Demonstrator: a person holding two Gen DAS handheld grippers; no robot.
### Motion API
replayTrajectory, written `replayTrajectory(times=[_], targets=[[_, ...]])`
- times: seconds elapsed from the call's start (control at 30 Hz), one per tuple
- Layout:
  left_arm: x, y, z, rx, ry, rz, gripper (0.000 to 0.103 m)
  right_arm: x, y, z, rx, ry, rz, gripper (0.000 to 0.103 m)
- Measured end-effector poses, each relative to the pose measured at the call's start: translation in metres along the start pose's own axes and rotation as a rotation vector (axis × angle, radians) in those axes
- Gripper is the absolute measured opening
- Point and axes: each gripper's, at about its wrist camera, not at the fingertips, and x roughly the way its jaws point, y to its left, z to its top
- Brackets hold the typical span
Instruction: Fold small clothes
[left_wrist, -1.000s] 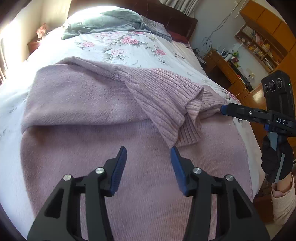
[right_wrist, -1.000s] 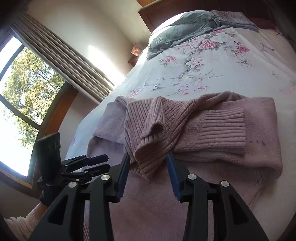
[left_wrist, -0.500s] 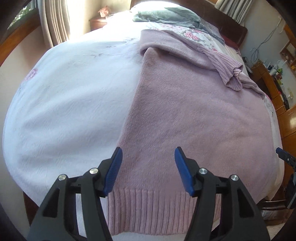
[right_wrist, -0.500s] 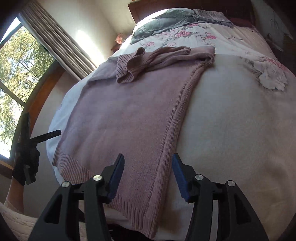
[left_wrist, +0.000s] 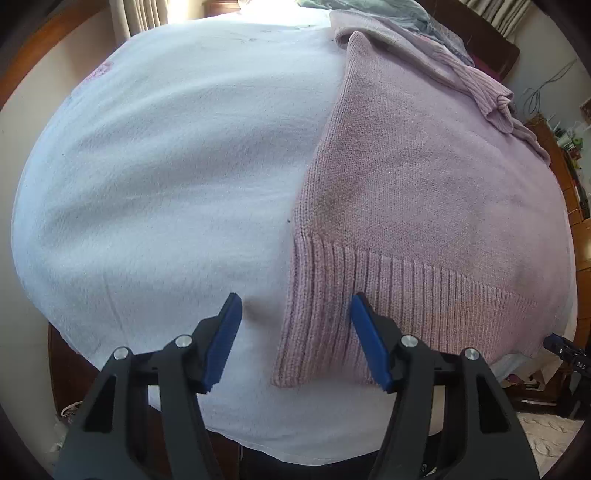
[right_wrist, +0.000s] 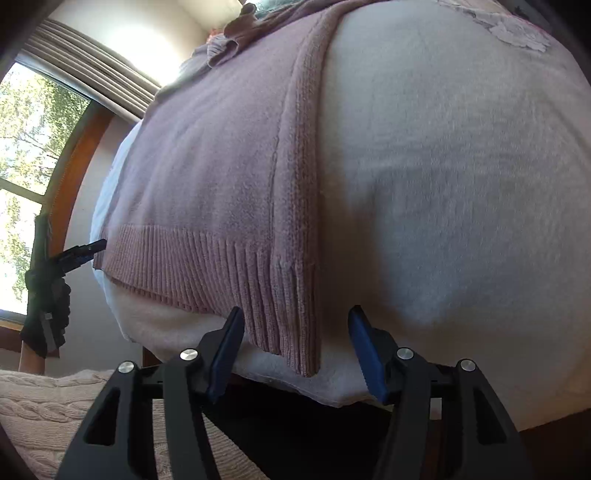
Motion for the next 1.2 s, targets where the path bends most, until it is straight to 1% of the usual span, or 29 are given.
replayTrajectory(times=[0.07,0.13,0.3,0.43,0.5,0.53,0.63,0.67,0.7,0.73,0.77,0.8,0.83,0.87,0.93,0.97,1.07,1.1,1.2], targets=[[0.001,0.006,-0.003,-0.026,0.009,-0.053,0.061,0.007,0.0,-0.003,0.006,0.009,0.021,0.054],[0.003,0.009,-0.006,-0.038,0.011,-0.078,0.061,0.013,0.002,-0.006,0.006,0.015,0.047,0.051],[0.002,0.015,-0.013,-0.047,0.013,-0.114,0.062,0.025,0.009,-0.003,0.018,0.013,0.056,0.051],[-0.003,0.022,-0.018,-0.059,0.012,-0.111,0.063,0.024,0.013,-0.003,0.017,0.005,0.057,0.049],[-0.002,0.024,-0.018,-0.067,0.014,-0.128,0.064,0.023,0.015,-0.004,0.015,0.002,0.062,0.045],[0.0,0.024,-0.018,-0.076,0.018,-0.141,0.065,0.024,0.018,-0.002,0.013,0.004,0.068,0.041],[0.004,0.021,-0.016,-0.077,0.026,-0.151,0.065,0.025,0.023,0.001,0.003,0.011,0.075,0.036],[0.004,0.02,-0.016,-0.077,0.026,-0.153,0.062,0.025,0.026,0.002,-0.005,0.015,0.075,0.03],[0.003,0.02,-0.016,-0.08,0.023,-0.166,0.058,0.024,0.028,0.003,-0.014,0.018,0.077,0.027],[0.002,0.02,-0.016,-0.086,0.02,-0.189,0.048,0.023,0.03,0.003,-0.021,0.018,0.08,0.022],[0.002,0.022,-0.017,-0.097,0.021,-0.22,0.034,0.022,0.032,0.003,-0.027,0.017,0.089,0.015],[0.002,0.023,-0.018,-0.111,0.028,-0.256,0.026,0.021,0.033,0.004,-0.032,0.017,0.102,0.013],[0.003,0.024,-0.019,-0.128,0.036,-0.281,0.014,0.02,0.034,0.004,-0.035,0.016,0.113,0.013],[0.004,0.025,-0.02,-0.145,0.035,-0.29,0.012,0.018,0.035,0.004,-0.034,0.015,0.122,0.012],[0.002,0.03,-0.022,-0.171,0.027,-0.321,0.009,0.012,0.032,0.006,-0.021,0.007,0.168,0.011],[0.0,0.032,-0.023,-0.187,0.023,-0.347,0.009,0.01,0.031,0.006,-0.01,0.0,0.197,0.011],[-0.012,0.034,-0.021,-0.231,-0.005,-0.455,0.008,-0.001,0.032,0.008,0.015,-0.03,0.28,0.011],[-0.018,0.033,-0.019,-0.23,-0.019,-0.473,0.008,-0.005,0.034,0.009,0.02,-0.041,0.304,0.011],[-0.037,0.021,-0.009,-0.191,-0.065,-0.48,0.008,-0.02,0.038,0.016,0.029,-0.083,0.372,0.011]])
